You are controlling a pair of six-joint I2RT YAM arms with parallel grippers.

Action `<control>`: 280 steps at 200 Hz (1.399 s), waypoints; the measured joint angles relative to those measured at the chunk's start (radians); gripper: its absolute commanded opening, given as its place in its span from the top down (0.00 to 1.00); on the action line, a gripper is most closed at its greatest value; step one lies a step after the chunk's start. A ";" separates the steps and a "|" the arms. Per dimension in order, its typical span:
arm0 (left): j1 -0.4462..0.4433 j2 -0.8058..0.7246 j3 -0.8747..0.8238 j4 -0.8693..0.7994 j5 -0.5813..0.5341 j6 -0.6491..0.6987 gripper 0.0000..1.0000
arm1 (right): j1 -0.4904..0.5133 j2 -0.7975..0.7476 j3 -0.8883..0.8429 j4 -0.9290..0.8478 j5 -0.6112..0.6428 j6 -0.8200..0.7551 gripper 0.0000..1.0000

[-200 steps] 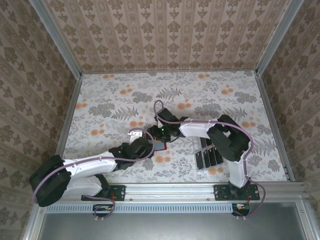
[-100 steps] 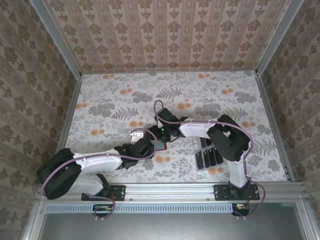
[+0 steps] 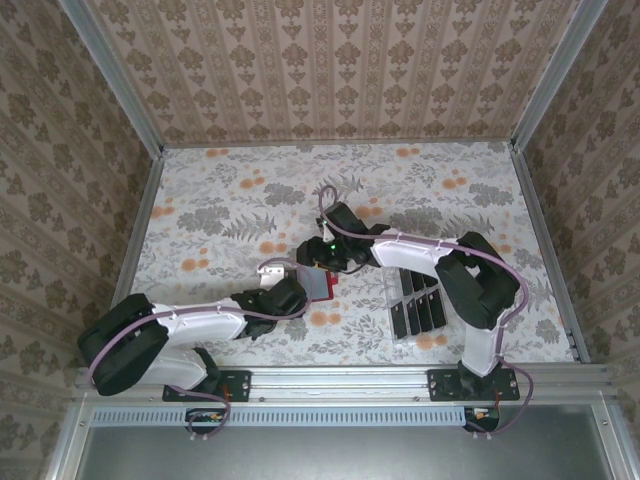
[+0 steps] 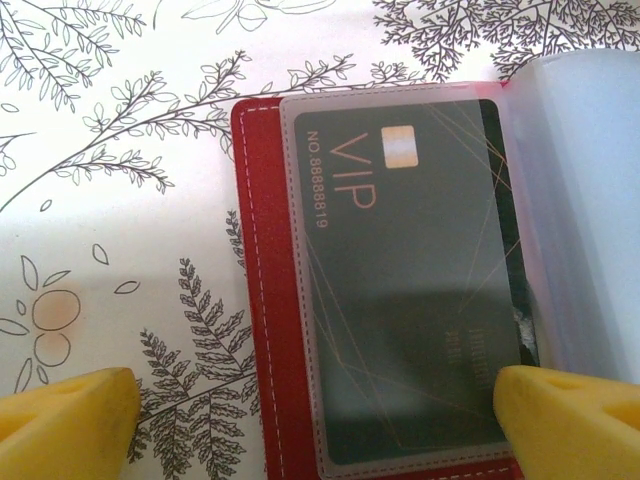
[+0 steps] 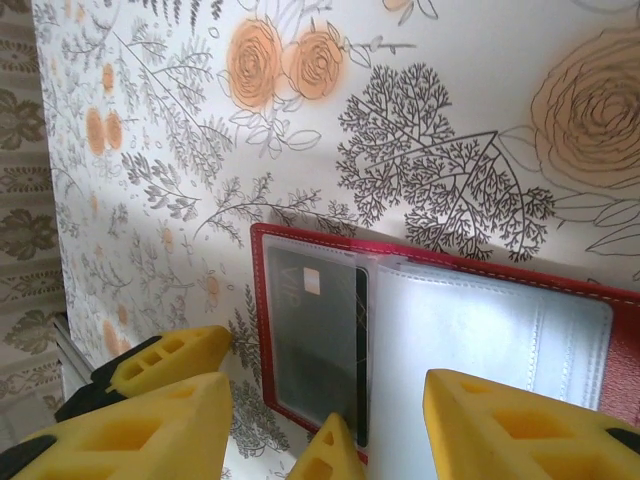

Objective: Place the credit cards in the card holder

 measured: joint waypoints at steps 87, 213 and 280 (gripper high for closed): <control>0.000 0.000 0.000 0.001 -0.001 0.000 0.00 | -0.001 0.045 -0.006 -0.009 0.014 -0.014 0.45; 0.000 -0.141 -0.013 -0.002 -0.002 0.013 0.00 | 0.063 0.171 0.099 -0.008 -0.008 -0.014 0.46; 0.008 -0.098 -0.013 0.005 -0.002 0.029 0.00 | 0.067 0.171 0.099 -0.008 -0.009 -0.007 0.46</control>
